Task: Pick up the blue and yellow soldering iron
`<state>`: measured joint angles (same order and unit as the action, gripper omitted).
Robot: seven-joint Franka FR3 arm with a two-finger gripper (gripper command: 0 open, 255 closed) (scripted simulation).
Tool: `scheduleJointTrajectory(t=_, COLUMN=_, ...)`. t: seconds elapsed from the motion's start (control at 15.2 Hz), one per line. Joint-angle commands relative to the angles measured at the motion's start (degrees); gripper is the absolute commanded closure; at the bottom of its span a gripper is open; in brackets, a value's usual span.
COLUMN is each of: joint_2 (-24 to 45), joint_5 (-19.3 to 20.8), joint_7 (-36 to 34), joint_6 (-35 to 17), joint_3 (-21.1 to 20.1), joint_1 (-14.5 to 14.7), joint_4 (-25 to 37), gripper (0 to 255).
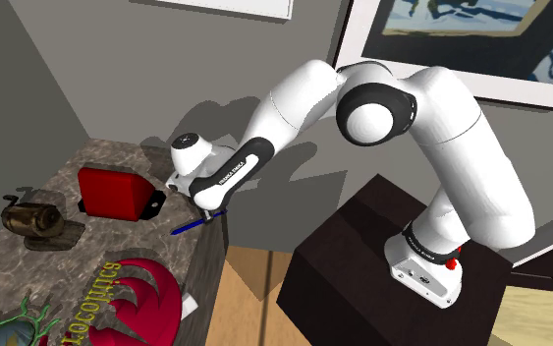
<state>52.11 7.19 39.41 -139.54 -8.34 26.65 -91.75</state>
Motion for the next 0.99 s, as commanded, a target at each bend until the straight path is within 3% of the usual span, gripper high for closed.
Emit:
scheduleJointTrajectory(t=0.0, joint_2=0.3, joint_5=0.0, joint_7=0.0, joint_6=0.1, joint_3=-0.1, joint_1=0.1, joint_4=0.1, gripper=255)
scheduleJointTrajectory(t=0.92, joint_2=-8.5, joint_5=-1.0, joint_7=0.3, joint_6=5.6, joint_3=-1.2, joint_1=-0.8, joint_4=-3.3, gripper=255)
